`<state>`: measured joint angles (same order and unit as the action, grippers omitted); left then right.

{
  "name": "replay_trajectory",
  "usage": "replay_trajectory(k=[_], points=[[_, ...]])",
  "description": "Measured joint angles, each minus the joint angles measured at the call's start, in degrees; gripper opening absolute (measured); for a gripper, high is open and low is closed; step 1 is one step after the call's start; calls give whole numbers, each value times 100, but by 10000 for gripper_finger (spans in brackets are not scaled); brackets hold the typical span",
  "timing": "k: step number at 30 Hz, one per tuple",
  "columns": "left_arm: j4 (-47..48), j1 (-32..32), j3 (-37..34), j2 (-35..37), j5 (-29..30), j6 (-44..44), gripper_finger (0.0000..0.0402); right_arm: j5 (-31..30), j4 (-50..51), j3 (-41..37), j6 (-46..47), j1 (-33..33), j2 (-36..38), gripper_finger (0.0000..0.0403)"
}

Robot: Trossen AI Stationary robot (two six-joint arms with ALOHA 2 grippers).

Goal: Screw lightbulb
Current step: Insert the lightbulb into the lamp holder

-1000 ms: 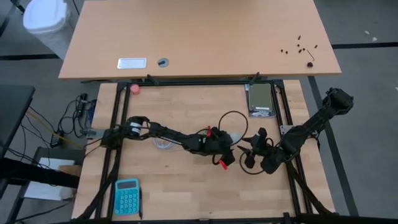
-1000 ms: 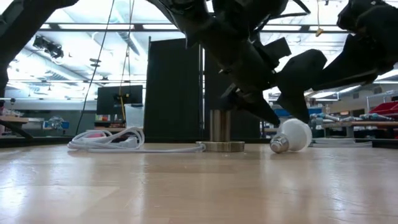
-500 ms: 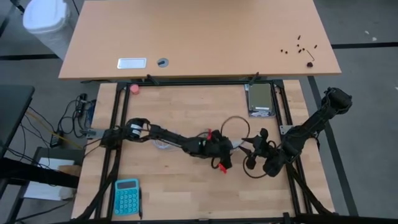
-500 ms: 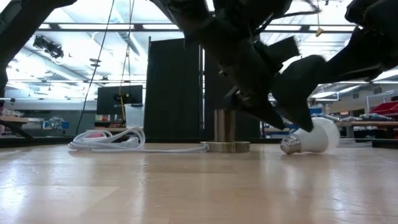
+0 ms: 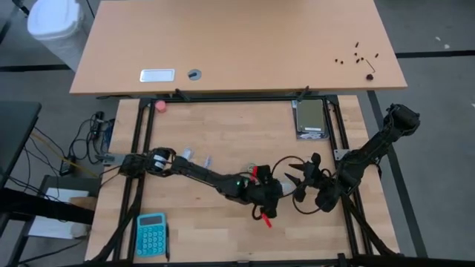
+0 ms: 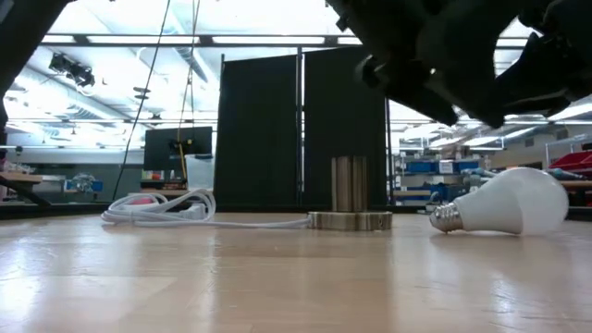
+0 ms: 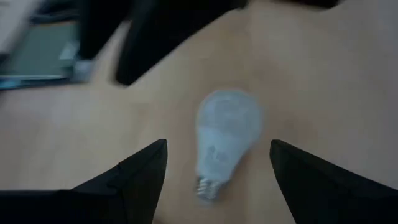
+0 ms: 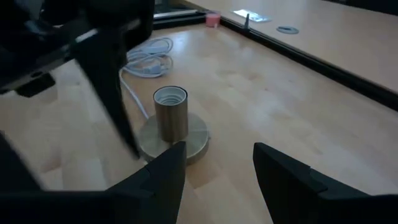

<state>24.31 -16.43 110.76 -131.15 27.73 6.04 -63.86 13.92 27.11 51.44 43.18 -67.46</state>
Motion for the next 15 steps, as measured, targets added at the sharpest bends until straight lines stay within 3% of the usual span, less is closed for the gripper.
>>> replay_trajectory(k=[3, 10, 15], points=[[133, 98, 6, -51, -467, -143, 291, 7, 2, 0, -2, 11, 0, 199], [459, -38, 9, -281, -413, -1321, 291, -49, -7, 0, -7, 156, 0, 199], [225, -122, -4, -581, -144, -1485, 291, -68, -3, 0, 0, 188, 0, 199]])
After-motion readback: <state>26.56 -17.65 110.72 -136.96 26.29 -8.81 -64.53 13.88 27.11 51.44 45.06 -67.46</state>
